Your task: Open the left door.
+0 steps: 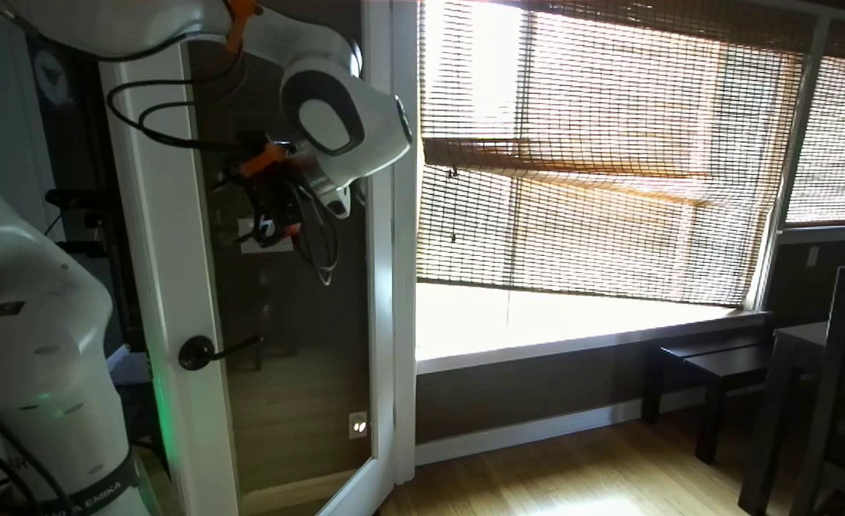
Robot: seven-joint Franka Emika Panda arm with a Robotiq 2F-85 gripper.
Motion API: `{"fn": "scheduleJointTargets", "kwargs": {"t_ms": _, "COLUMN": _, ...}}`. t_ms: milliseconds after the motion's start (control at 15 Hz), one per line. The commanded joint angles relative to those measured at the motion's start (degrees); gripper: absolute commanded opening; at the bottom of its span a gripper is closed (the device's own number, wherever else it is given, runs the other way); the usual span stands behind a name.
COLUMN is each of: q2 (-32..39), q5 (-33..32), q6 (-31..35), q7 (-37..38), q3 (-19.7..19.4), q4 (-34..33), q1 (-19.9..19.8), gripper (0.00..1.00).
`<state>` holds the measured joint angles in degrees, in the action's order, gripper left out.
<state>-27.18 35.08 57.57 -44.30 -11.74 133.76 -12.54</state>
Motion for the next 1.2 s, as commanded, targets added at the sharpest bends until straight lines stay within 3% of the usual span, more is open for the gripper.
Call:
{"fn": "scheduleJointTargets", "kwargs": {"t_ms": 0, "q2": 1.6, "q5": -5.4, "q6": 7.0, "q7": 0.1, "q3": -0.8, "q4": -5.0, "q1": 0.0, "gripper": 1.00}}
{"fn": "scheduleJointTargets", "kwargs": {"t_ms": 800, "q2": -1.8, "q5": -18.0, "q6": 39.4, "q7": 6.8, "q3": -3.1, "q4": -5.1, "q1": -1.3, "gripper": 1.00}}
{"fn": "scheduleJointTargets", "kwargs": {"t_ms": 1000, "q2": -1.6, "q5": -25.3, "q6": 42.2, "q7": 13.2, "q3": -2.5, "q4": -4.5, "q1": -1.8, "gripper": 1.00}}
{"fn": "scheduleJointTargets", "kwargs": {"t_ms": 1067, "q2": -0.4, "q5": -22.0, "q6": 40.7, "q7": 9.8, "q3": -4.9, "q4": -5.9, "q1": 0.7, "gripper": 1.00}}
{"fn": "scheduleJointTargets", "kwargs": {"t_ms": 1133, "q2": -0.4, "q5": -23.5, "q6": 41.1, "q7": 11.2, "q3": -4.8, "q4": -5.8, "q1": 0.7, "gripper": 1.00}}
